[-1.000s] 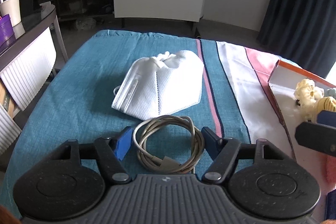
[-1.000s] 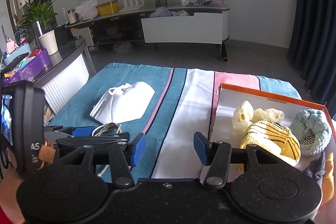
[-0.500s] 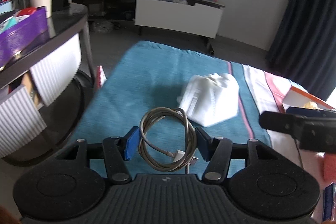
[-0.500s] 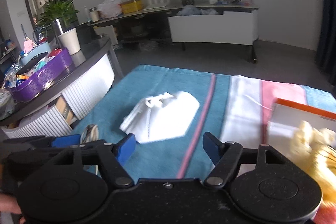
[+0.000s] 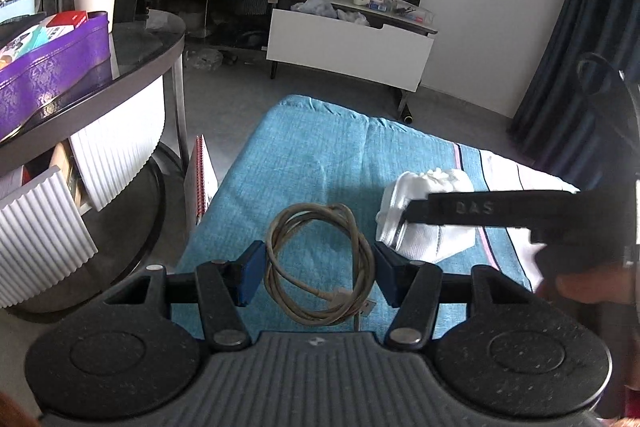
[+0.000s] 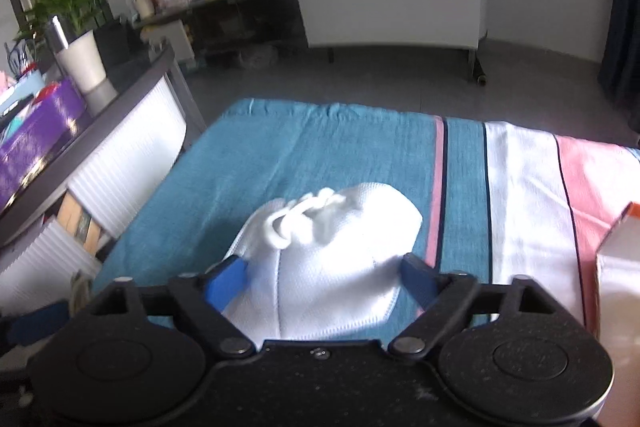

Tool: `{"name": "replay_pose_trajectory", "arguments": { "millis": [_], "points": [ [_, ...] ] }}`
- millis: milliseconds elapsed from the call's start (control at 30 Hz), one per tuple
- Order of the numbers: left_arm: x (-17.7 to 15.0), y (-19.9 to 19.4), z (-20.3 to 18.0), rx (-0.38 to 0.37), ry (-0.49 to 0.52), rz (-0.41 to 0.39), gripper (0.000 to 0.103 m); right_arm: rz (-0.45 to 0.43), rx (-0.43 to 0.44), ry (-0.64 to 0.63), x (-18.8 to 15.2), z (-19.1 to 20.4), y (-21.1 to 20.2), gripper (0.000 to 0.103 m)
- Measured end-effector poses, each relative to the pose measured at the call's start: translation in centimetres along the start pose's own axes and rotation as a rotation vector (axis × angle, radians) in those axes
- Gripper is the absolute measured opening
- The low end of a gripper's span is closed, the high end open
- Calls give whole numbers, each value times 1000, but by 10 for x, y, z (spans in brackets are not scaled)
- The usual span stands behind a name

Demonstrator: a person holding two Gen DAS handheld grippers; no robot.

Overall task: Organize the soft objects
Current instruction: 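Grasp the white face mask with the right gripper while the left grasps the white cable, then lift the white mask with the right gripper while the left lifts the coiled cable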

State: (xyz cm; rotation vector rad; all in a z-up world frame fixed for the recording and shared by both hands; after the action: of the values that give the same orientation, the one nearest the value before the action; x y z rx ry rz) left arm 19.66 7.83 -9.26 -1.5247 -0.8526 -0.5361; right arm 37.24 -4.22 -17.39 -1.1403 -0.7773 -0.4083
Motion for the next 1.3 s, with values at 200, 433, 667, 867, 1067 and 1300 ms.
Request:
{"name": "replay_pose_trajectory", "arguments": {
  "millis": [200, 433, 667, 867, 1067, 1300],
  "points": [
    [-2, 3, 3, 4, -16, 10, 58, -63, -2, -20, 3, 2, -12, 65],
    [3, -9, -4, -4, -14, -7, 58, -140, -2, -39, 5, 0, -53, 61],
    [5, -32, -20, -21, 8, -36, 55, -201, -24, -124, -4, 4, -112, 61],
    [-3, -46, -26, -33, 17, -32, 46, -196, -53, -124, -28, -2, -143, 61],
    [-25, -46, -21, -30, 34, 28, 39, -115, -44, -163, -61, -5, -157, 62],
    [-39, -37, -10, -11, 19, 54, 59, -41, -61, -335, -88, 17, -147, 69]
  ]
}}
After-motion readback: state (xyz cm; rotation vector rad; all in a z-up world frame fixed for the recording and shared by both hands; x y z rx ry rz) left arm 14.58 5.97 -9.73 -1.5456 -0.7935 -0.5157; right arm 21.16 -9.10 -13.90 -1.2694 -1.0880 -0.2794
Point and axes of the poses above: each gripper's, at about its wrist camera, not at the fingertips, and y roughly the way its jaws point, z to its left, x to its top, the point moved 5 cm from there along y, roughly the way its jaws point, and after that the axes turned 2 degrees about x, right-handed, at the moved point
